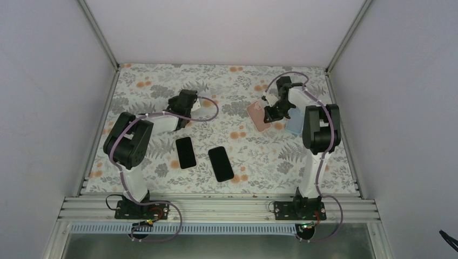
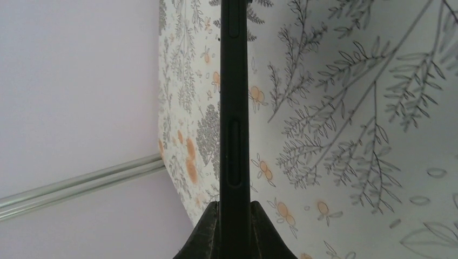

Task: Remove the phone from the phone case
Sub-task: Place the phone at the center of the board, then pick up the phone at the center of the board.

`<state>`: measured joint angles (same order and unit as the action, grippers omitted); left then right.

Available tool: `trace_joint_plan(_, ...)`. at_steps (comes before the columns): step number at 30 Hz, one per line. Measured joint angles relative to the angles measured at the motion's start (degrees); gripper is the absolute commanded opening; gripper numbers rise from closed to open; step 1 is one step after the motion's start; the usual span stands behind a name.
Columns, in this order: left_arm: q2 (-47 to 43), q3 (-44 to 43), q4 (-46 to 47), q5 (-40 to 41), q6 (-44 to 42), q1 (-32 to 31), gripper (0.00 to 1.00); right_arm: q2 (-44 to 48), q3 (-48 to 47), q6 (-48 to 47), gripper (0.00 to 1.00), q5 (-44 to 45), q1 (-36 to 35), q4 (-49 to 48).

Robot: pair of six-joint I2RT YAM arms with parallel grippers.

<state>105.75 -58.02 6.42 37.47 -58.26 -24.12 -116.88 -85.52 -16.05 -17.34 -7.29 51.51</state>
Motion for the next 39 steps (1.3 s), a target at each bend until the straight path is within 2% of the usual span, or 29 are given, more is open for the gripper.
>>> trace_joint_plan(2,1.29,-1.18,0.31,0.42,-0.13,0.00,0.04,-2.64,-3.02,0.50,0.46,-0.28,0.81,1.03)
trace_joint_plan(3,2.19,-1.97,0.28,0.48,-0.24,0.00,0.09,-3.69,-4.11,0.83,0.54,0.26,1.18,0.68)
trace_joint_plan(6,5.01,-4.39,-1.36,0.17,-0.61,0.00,0.34,-6.47,-7.08,1.20,0.60,1.51,3.41,-0.33)
trace_joint_plan(9,6.60,-6.95,-5.84,-2.01,-0.02,0.00,0.69,-6.75,-9.35,1.09,0.69,2.45,5.90,-0.20)
trace_joint_plan(11,6.69,-8.04,-8.55,-3.91,0.31,0.00,0.97,-6.36,-10.14,1.11,0.74,3.17,6.97,-0.20)
trace_joint_plan(12,6.58,-8.46,-9.88,-5.07,0.44,0.00,1.00,-5.81,-10.16,0.94,0.79,3.96,7.50,-0.11)
trace_joint_plan(15,5.42,-8.83,-14.84,-9.66,0.61,0.00,1.00,-2.71,-10.10,0.50,0.89,6.10,7.82,0.85)
trace_joint_plan(17,3.91,-9.81,-20.17,-14.12,0.90,0.00,1.00,1.01,-10.08,-0.15,0.99,6.86,7.28,1.99)
trace_joint_plan(20,1.33,-13.97,-32.33,-22.84,2.14,0.00,1.00,9.11,-8.85,-1.14,1.00,9.22,4.79,3.43)
trace_joint_plan(23,-1.60,-18.25,-41.97,-31.01,4.13,-0.04,1.00,18.32,-4.07,-1.79,1.00,13.25,-2.49,3.78)
trace_joint_plan(25,-5.14,-18.82,-46.25,-36.37,5.81,-0.07,1.00,23.85,0.72,-2.10,0.96,14.08,-11.21,4.35)
trace_joint_plan(26,-7.04,-18.82,-47.98,-38.58,6.69,-0.15,1.00,25.51,2.58,-2.36,0.91,13.62,-14.93,4.96)
trace_joint_plan(27,-8.74,-18.80,-49.09,-40.22,7.61,-0.35,1.00,26.73,4.50,-2.82,0.80,12.85,-18.60,5.44)
trace_joint_plan(28,-10.29,-18.78,-49.77,-41.57,8.46,-0.55,1.00,27.74,6.54,-3.41,0.54,12.02,-21.51,5.84)
trace_joint_plan(29,-11.85,-18.67,-49.83,-42.75,9.73,-0.85,1.00,28.81,9.03,-3.78,0.22,11.30,-23.85,6.01)
trace_joint_plan(30,-12.55,-18.56,-49.62,-43.30,10.62,-1.18,0.97,29.77,11.41,-4.50,0.06,10.47,-25.75,6.43)
trace_joint_plan(31,-13.00,-18.49,-49.31,-43.82,11.85,-1.66,0.90,30.80,14.12,-4.74,0.04,9.62,-28.02,6.82)
trace_joint_plan(32,-12.94,-18.47,-48.74,-44.19,13.05,-2.21,0.83,31.54,16.35,-4.92,0.03,8.85,-30.10,7.54)
trace_joint_plan(33,-12.20,-18.47,-48.04,-44.48,14.25,-2.91,0.71,31.80,18.01,-4.96,0.04,8.22,-32.26,8.26)
trace_joint_plan(34,-11.06,-18.53,-47.56,-44.68,15.30,-3.54,0.56,31.74,19.10,-4.94,0.04,7.28,-34.49,8.87)
trace_joint_plan(35,-9.55,-18.73,-47.34,-44.81,16.44,-4.15,0.36,31.43,19.93,-4.81,0.03,6.23,-36.59,9.29)
trace_joint_plan(36,-7.45,-19.12,-47.15,-44.85,17.25,-4.81,0.21,31.04,20.63,-4.83,0.03,5.11,-39.08,9.70)
trace_joint_plan(38,-2.64,-20.24,-47.15,-45.07,18.14,-6.10,0.03,30.25,21.77,-4.79,0.04,3.76,-43.10,9.77)
trace_joint_plan(39,0.61,-21.22,-47.43,-45.20,18.53,-6.91,0.02,29.68,22.40,-4.70,0.03,3.32,-45.70,9.77)
